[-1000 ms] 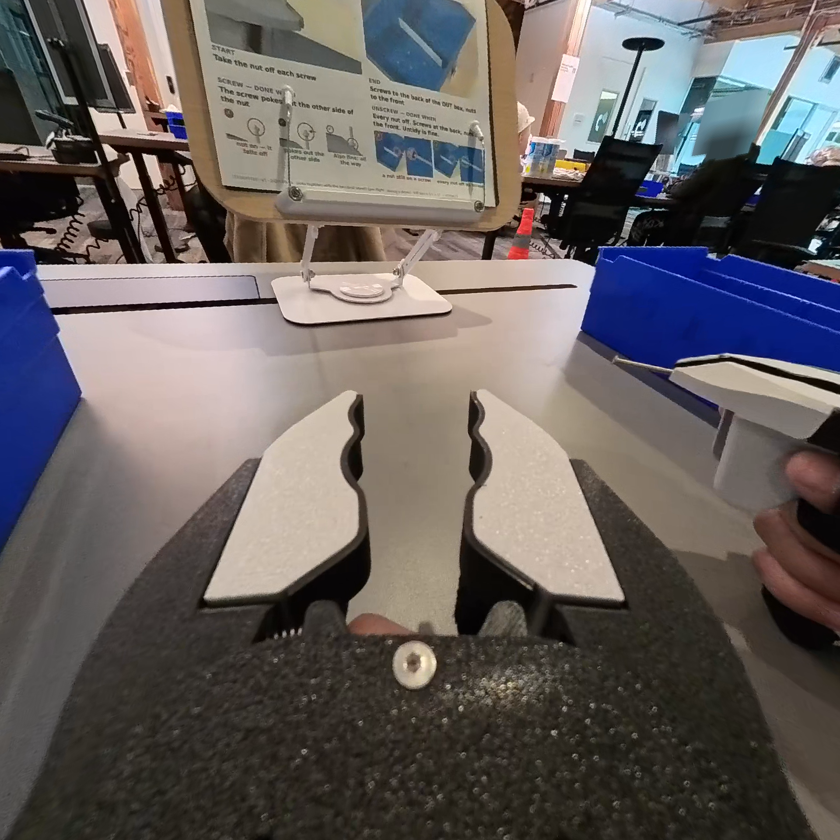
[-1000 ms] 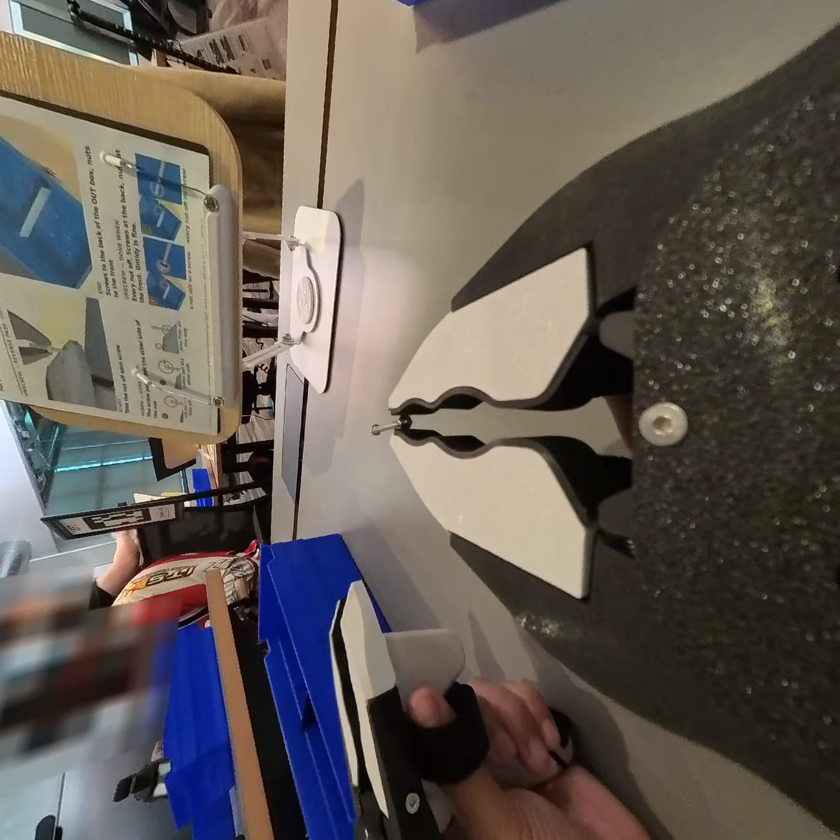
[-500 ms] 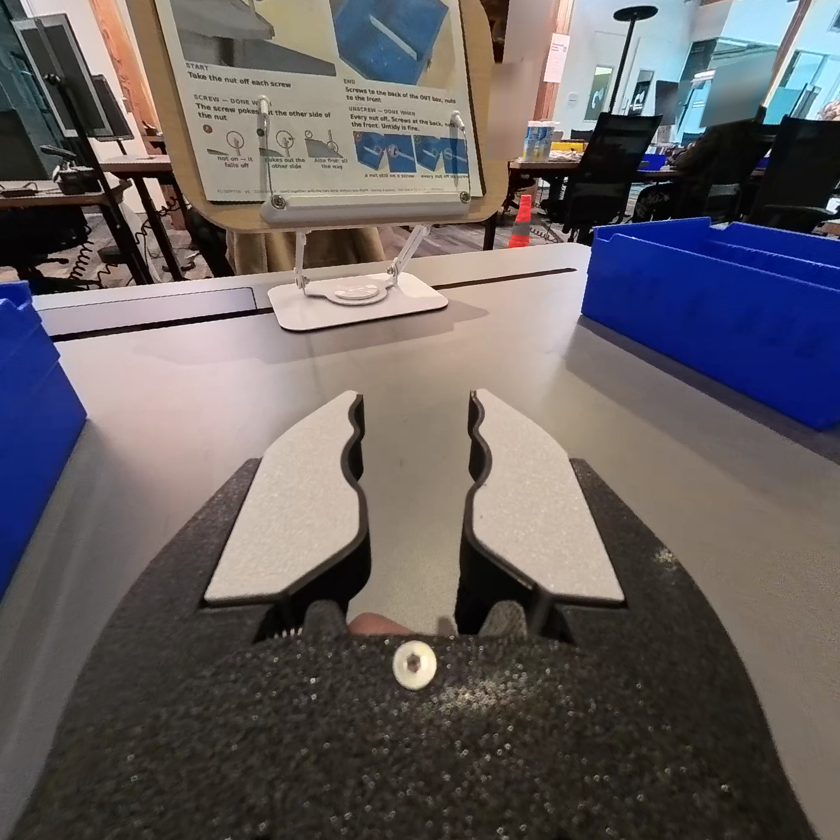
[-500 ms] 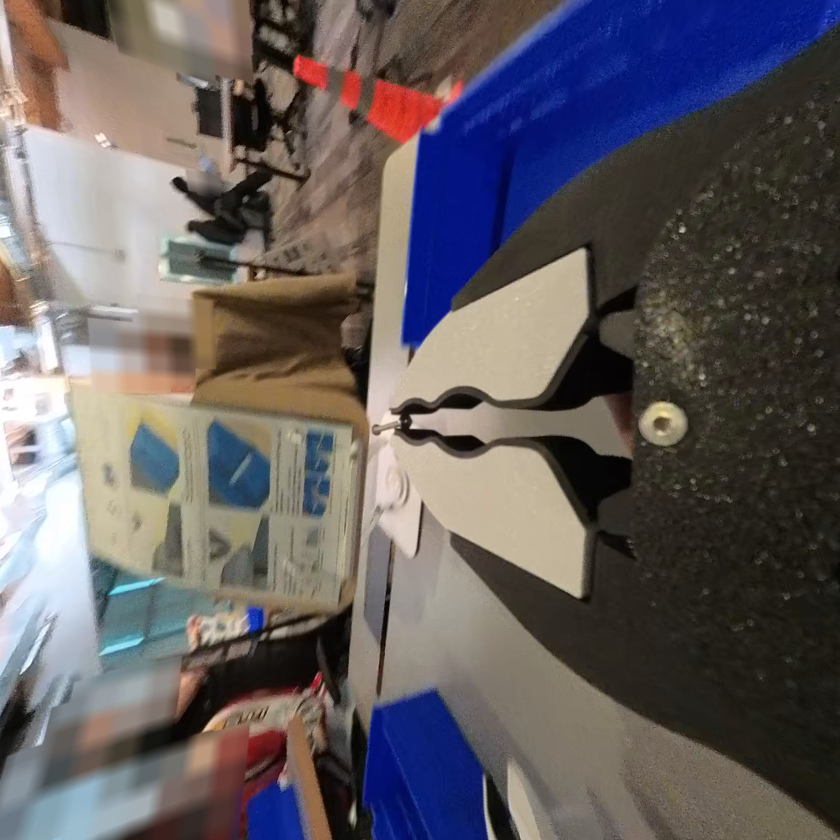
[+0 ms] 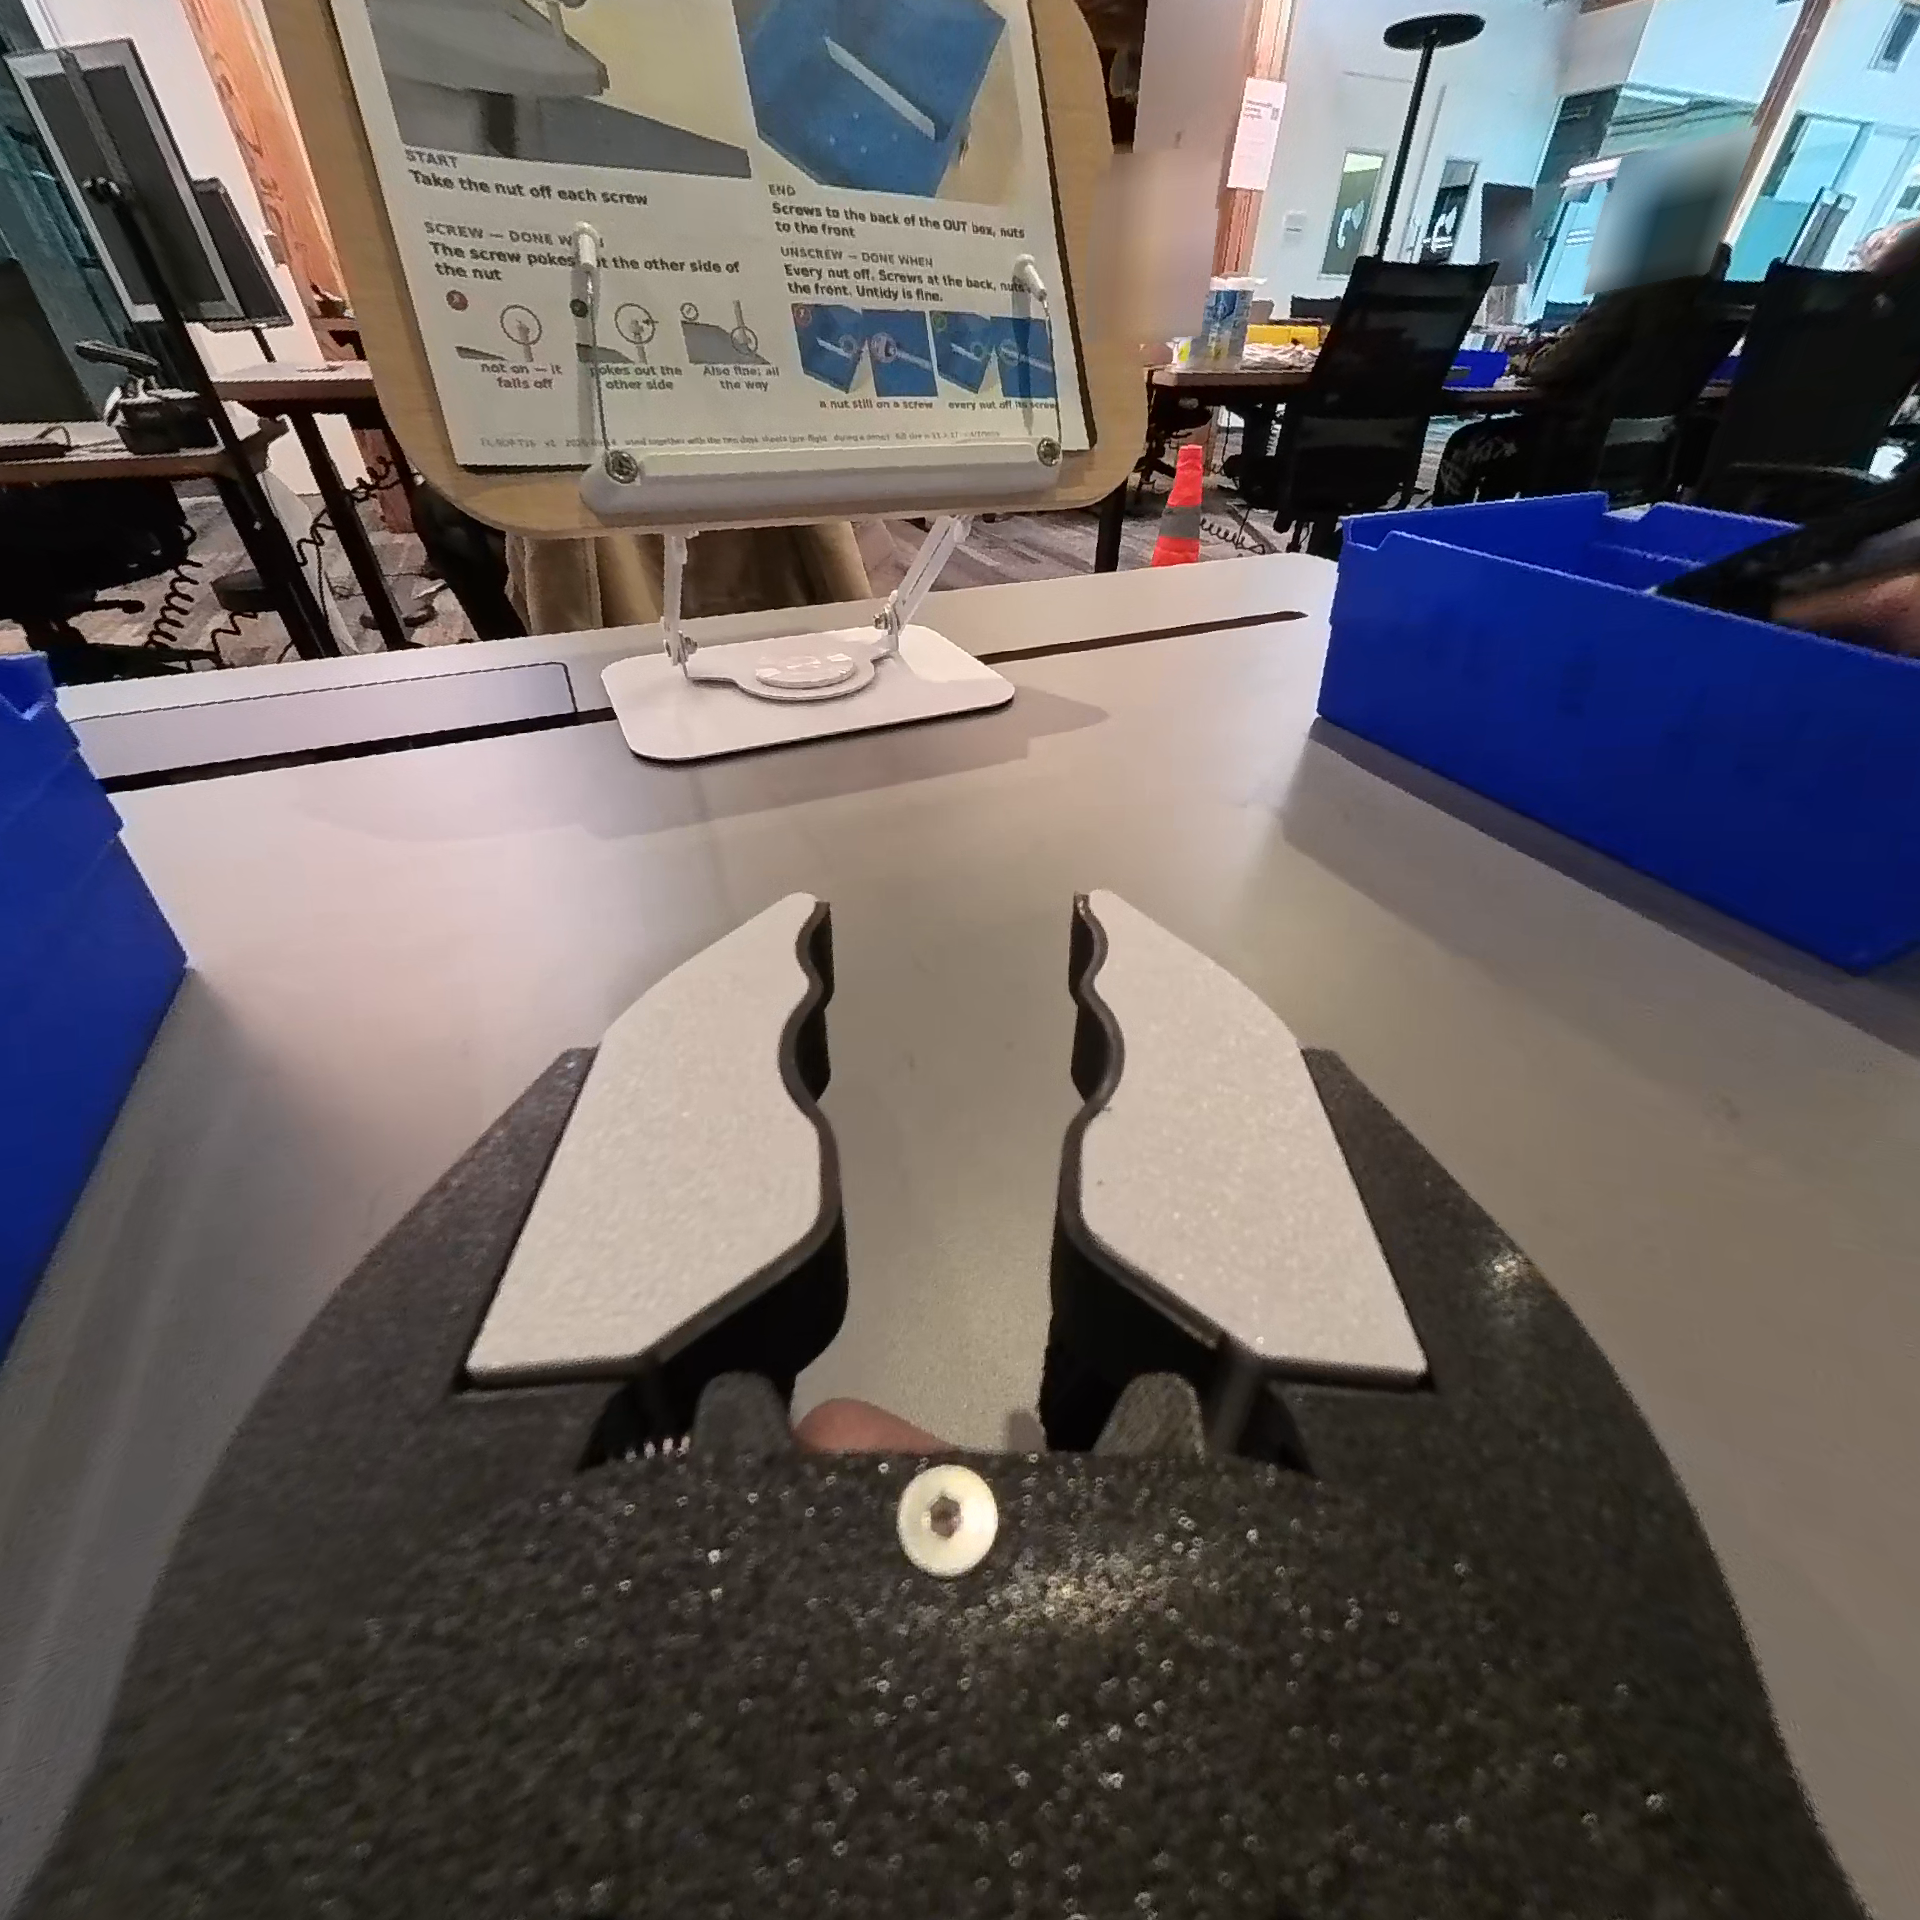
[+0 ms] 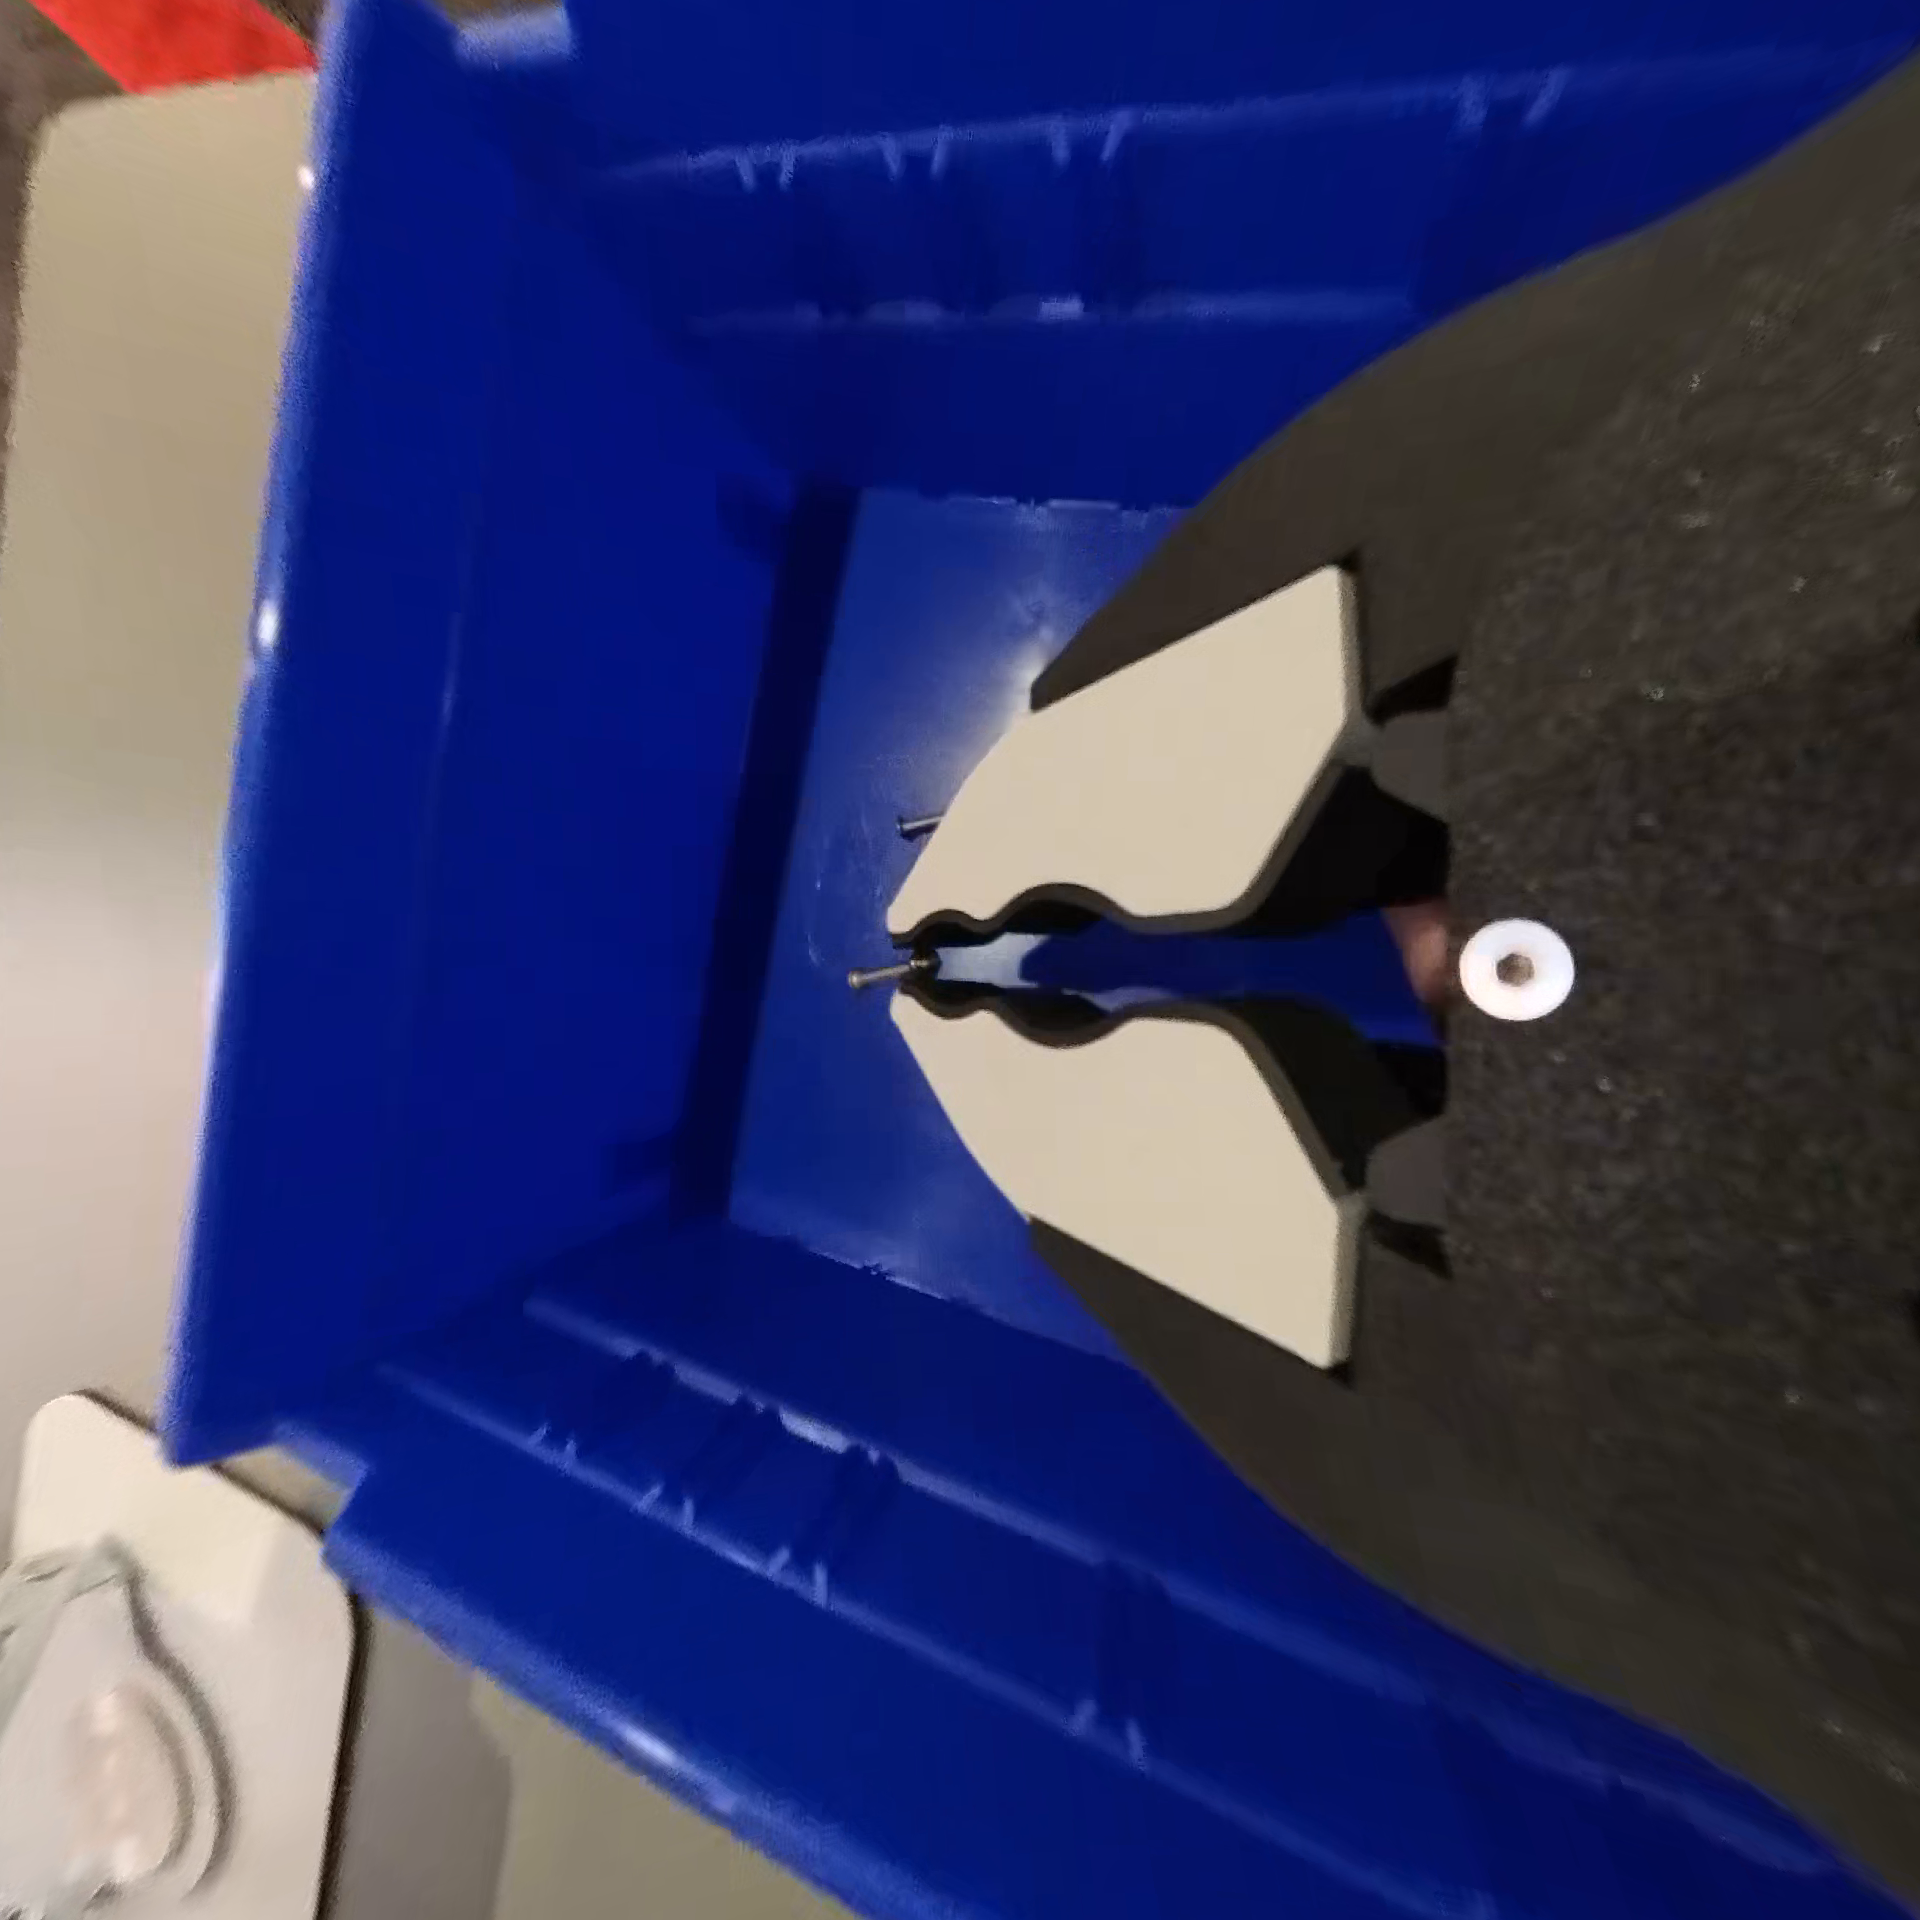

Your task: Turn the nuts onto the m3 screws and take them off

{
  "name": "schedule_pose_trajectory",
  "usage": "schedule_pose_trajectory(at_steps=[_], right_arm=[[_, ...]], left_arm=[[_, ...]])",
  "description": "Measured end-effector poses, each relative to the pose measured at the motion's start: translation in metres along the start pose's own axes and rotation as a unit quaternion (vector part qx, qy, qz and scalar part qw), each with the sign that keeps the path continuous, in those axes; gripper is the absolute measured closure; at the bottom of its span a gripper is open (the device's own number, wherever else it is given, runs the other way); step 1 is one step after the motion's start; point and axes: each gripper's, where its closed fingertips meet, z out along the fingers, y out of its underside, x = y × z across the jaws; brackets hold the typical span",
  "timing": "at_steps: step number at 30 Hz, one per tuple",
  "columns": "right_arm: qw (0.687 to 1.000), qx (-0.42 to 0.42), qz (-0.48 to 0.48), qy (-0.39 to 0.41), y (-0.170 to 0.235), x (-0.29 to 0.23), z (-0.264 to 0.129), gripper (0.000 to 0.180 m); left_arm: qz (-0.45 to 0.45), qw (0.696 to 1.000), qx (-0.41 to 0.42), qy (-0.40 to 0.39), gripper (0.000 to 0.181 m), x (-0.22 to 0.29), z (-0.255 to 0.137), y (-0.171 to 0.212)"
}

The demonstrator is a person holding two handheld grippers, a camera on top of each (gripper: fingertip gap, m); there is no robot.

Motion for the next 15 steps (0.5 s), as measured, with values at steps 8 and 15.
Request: schedule_pose_trajectory(at_steps=[8,15], right_arm=[[0.999,-0.048,0.010,0.001,0.024,0.005,0.019,0.174],[0.998,-0.061,0.001,0.006,0.021,0.008,0.011,0.162]], left_arm=[[0.001,1.000,-0.005,0.004,0.138,0.001,0.001,0.001],[0.013,1.000,-0.008,0.004,0.138,0.004,0.002,0.002]])
